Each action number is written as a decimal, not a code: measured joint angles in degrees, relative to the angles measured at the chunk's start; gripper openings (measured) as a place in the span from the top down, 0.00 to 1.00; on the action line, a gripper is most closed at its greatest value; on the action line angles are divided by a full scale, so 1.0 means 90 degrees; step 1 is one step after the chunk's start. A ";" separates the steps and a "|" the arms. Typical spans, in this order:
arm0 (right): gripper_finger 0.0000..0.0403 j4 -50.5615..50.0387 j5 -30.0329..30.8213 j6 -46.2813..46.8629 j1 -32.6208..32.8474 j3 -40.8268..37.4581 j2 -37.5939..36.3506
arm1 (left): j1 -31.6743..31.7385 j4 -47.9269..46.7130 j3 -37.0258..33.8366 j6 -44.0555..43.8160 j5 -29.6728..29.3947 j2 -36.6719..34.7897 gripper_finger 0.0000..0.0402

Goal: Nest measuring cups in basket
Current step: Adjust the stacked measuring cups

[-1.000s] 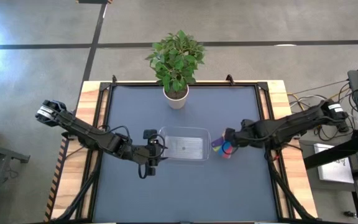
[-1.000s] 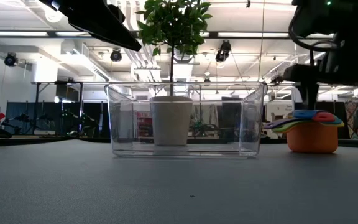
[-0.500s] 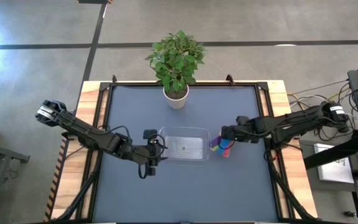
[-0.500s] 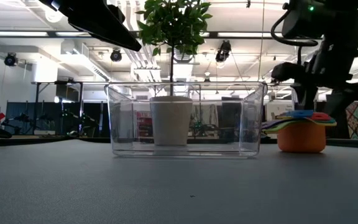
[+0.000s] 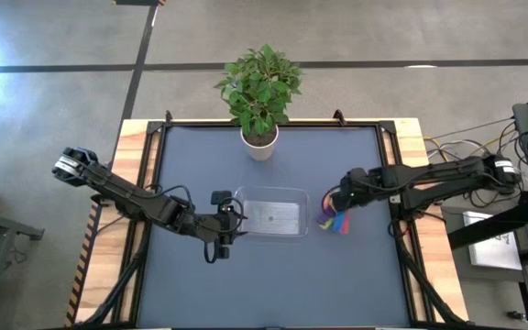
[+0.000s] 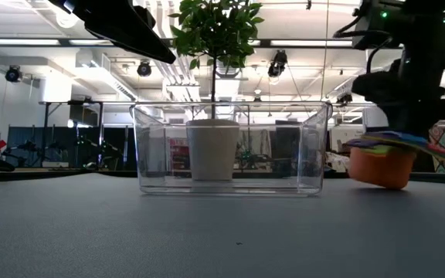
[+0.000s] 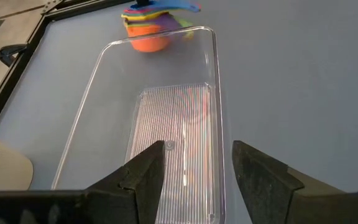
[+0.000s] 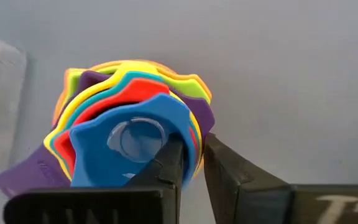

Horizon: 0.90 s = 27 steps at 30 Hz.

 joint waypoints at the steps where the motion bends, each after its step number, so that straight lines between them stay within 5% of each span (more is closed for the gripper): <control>1: 0.92 -0.0083 -0.0074 -0.0219 -0.0059 0.0002 0.0000 | 0.0002 0.0000 0.0000 0.0001 0.0000 0.0000 0.58; 17: 0.97 -0.0235 -0.0226 -0.2642 -0.1005 0.0819 0.0024 | 0.0002 0.0077 0.0015 0.0002 0.0000 0.0000 0.58; 27: 0.92 -0.0421 -0.0189 -0.2821 -0.1152 0.1432 0.0012 | 0.0002 0.0165 0.0015 0.0002 0.0000 0.0000 0.58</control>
